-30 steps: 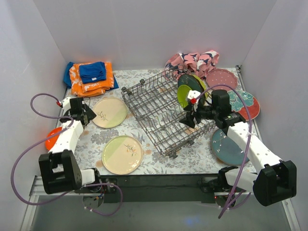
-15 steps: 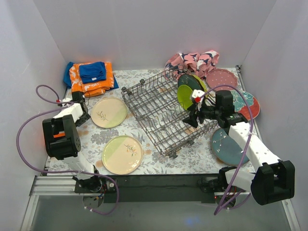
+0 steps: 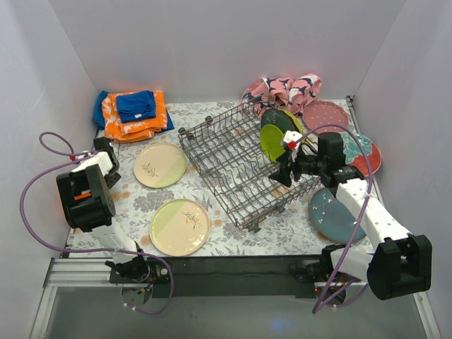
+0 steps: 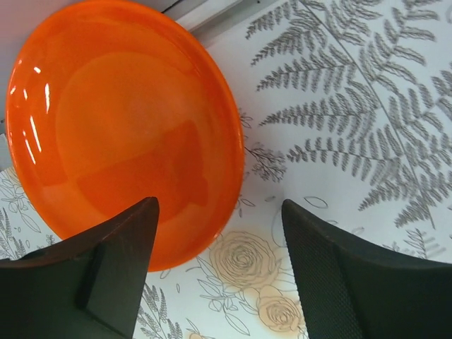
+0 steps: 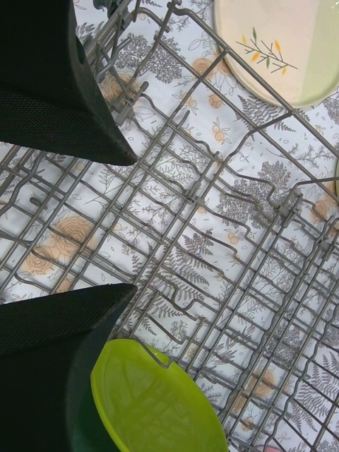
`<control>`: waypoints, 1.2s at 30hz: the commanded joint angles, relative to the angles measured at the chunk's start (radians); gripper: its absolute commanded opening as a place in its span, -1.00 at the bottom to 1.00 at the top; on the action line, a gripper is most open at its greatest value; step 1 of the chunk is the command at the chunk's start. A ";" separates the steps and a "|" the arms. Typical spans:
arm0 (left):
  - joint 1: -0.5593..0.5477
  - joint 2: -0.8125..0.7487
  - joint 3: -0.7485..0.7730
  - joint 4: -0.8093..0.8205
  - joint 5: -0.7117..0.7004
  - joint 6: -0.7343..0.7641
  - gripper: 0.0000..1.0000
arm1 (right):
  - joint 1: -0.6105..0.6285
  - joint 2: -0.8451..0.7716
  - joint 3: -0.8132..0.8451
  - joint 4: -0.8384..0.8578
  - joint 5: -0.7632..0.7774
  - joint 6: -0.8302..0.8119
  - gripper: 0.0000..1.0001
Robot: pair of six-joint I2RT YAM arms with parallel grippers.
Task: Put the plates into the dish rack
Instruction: Grab a plate with the left arm
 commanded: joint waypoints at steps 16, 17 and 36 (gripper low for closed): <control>0.034 0.074 0.034 -0.011 -0.023 -0.007 -0.23 | -0.023 -0.009 -0.007 0.054 -0.032 0.022 0.47; 0.034 0.082 0.033 -0.013 -0.025 -0.007 -0.24 | -0.026 -0.013 -0.009 0.054 -0.032 0.022 0.48; 0.028 0.045 -0.007 0.010 0.019 0.029 -0.99 | -0.031 -0.026 -0.009 0.059 -0.036 0.024 0.47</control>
